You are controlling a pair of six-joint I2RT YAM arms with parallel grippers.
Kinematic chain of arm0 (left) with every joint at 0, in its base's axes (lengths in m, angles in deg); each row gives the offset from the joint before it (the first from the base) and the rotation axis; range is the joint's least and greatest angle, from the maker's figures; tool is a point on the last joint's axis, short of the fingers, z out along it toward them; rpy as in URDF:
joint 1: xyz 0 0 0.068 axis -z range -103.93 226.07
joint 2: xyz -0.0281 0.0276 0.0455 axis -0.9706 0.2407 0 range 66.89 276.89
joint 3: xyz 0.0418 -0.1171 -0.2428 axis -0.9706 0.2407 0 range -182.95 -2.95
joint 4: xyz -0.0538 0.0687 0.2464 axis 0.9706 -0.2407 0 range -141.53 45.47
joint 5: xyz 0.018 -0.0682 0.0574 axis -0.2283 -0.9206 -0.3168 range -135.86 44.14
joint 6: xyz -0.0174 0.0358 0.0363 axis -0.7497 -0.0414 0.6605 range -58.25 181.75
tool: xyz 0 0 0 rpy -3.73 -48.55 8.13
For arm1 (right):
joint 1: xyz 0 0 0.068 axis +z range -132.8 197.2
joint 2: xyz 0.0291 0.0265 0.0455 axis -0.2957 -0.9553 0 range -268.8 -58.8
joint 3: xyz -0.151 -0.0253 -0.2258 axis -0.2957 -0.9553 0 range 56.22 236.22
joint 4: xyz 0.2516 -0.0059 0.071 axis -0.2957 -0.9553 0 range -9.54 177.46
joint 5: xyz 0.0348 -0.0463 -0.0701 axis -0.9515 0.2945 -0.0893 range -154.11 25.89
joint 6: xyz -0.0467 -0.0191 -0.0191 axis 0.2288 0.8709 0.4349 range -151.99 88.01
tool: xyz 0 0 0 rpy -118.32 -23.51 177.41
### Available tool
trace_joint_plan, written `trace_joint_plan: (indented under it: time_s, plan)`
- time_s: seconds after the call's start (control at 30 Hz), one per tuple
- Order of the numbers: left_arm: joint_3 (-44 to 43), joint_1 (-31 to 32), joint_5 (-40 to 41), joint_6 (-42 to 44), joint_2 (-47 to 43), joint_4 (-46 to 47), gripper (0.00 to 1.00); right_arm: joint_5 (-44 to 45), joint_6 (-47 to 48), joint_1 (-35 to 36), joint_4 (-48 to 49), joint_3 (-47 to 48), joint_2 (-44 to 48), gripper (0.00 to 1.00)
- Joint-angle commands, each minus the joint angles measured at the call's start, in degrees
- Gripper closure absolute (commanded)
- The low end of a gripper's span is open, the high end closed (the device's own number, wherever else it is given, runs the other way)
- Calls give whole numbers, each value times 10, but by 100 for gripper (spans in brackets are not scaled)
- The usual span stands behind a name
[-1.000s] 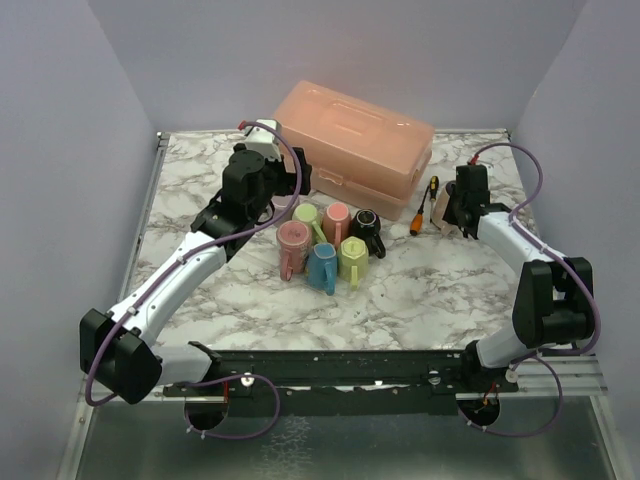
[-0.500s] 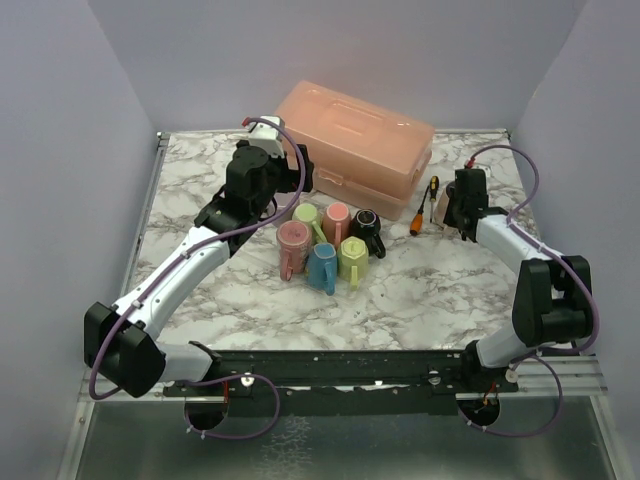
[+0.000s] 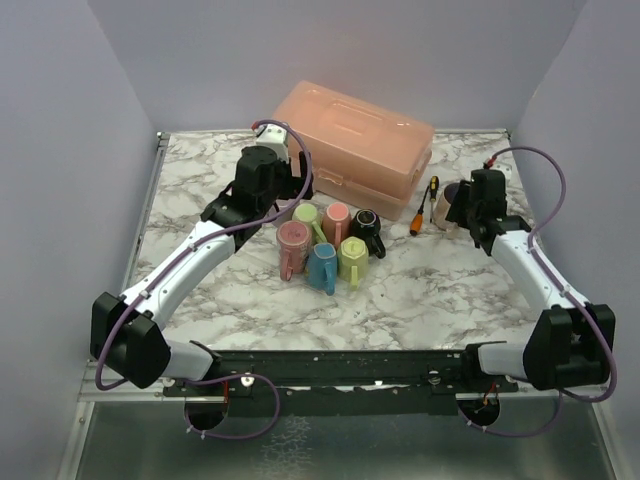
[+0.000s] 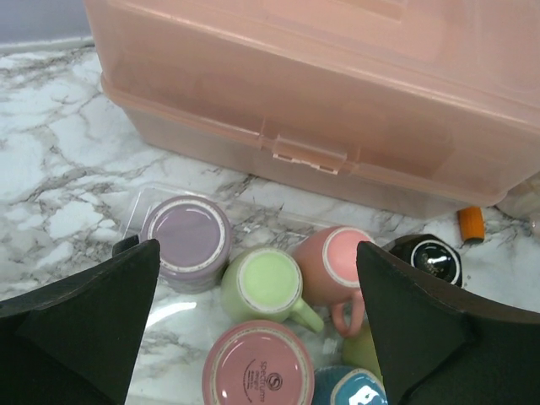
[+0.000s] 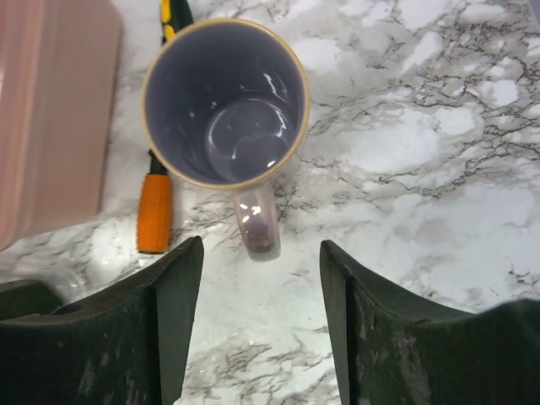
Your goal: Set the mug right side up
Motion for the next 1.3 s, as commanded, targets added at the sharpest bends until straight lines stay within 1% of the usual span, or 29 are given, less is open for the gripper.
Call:
trace_joint_plan:
  time_s: [0.0, 0.07, 0.2, 0.27, 0.33, 0.37, 0.47, 0.53, 0.57, 0.6, 0.67, 0.77, 0.83, 1.03, 1.27]
  plan:
    - [-5, -3, 31, 5, -1, -70, 1, -44, -27, -3, -63, 36, 48, 39]
    - [4, -3, 50, 12, -2, -93, 3, -71, -31, -2, -71, 48, 63, 39]
    - [2, -10, 73, 41, 13, -149, 22, -133, -37, -2, -69, 71, 73, 40]
    - [-6, -17, 64, 47, 24, -182, 25, -157, -43, -3, -69, 83, 70, 40]
    - [-10, -20, 39, 39, 24, -206, 25, -168, -48, -3, -71, 94, 66, 41]
    - [-8, -20, 24, 28, 19, -213, 24, -173, -50, -2, -71, 99, 64, 41]
    - [3, -20, -47, 5, -2, -232, 16, -175, -54, -2, -76, 111, 57, 41]
    - [-7, -20, -107, 16, -8, -268, 12, -192, -56, -3, -79, 117, 53, 40]
    - [-15, -20, -129, 24, -9, -290, 12, -195, -57, -2, -80, 120, 50, 40]
    - [-19, -20, -134, 28, -9, -311, 12, -199, -58, -2, -79, 120, 48, 41]
    - [-13, -20, -131, 28, -9, -343, 15, -205, -61, -3, -76, 119, 44, 41]
    - [22, -20, -137, 23, -19, -346, 25, -209, -69, -2, -73, 117, 36, 41]
    - [37, -20, -145, 20, -25, -345, 30, -212, -75, -2, -70, 118, 33, 42]
    - [83, -19, -188, 13, -23, -322, 33, -210, -81, -2, -70, 121, 26, 43]
    - [119, -15, -156, -14, -16, -279, 36, -206, -85, -2, -72, 112, 29, 43]
